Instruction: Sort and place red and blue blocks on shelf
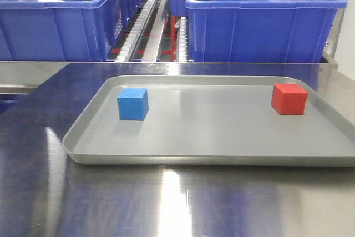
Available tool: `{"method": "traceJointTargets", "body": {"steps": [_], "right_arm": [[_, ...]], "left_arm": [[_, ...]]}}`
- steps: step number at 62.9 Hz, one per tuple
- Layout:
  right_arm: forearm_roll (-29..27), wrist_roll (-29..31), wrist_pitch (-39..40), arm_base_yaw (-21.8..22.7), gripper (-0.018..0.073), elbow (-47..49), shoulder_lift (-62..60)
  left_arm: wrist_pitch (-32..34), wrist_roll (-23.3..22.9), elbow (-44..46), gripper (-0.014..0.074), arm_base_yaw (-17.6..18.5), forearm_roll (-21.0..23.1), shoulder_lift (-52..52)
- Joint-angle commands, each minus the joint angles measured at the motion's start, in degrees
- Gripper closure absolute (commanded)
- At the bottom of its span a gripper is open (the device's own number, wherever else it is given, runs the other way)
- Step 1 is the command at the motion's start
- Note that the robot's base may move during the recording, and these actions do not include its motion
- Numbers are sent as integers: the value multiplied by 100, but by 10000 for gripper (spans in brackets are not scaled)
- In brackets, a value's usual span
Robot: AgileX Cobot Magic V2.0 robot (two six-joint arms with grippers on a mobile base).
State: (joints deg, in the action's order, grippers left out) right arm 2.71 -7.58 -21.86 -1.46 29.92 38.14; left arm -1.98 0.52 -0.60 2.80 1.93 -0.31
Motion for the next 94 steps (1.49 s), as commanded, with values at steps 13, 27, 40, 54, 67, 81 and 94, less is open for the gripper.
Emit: {"method": "traceJointTargets", "body": {"steps": [13, 27, 40, 54, 67, 81, 94], "right_arm": [[558, -970, 148, -691, 114, 942, 825], [558, -1111, -973, -1194, 111, 1874, 2052], [558, -1111, -1973, -1493, 111, 2960, 3401], [202, -1117, -2671, -1632, 111, 4099, 4584], [-40, -1117, -3118, -1643, 111, 4852, 5294], [-135, -1117, -3209, -1723, 111, 5198, 5662], [-173, -1117, -3215, -1784, 111, 5204, 5839]], "left_arm": [[484, 8, -141, 460, 32, 33, -86], [484, 8, -141, 460, 32, 33, -86], [484, 8, -141, 460, 32, 33, -86], [484, 8, -141, 460, 32, 33, -86], [484, 8, -141, 460, 32, 33, -86], [484, 8, -141, 460, 32, 33, -86], [484, 8, -141, 460, 32, 33, -86]]}}
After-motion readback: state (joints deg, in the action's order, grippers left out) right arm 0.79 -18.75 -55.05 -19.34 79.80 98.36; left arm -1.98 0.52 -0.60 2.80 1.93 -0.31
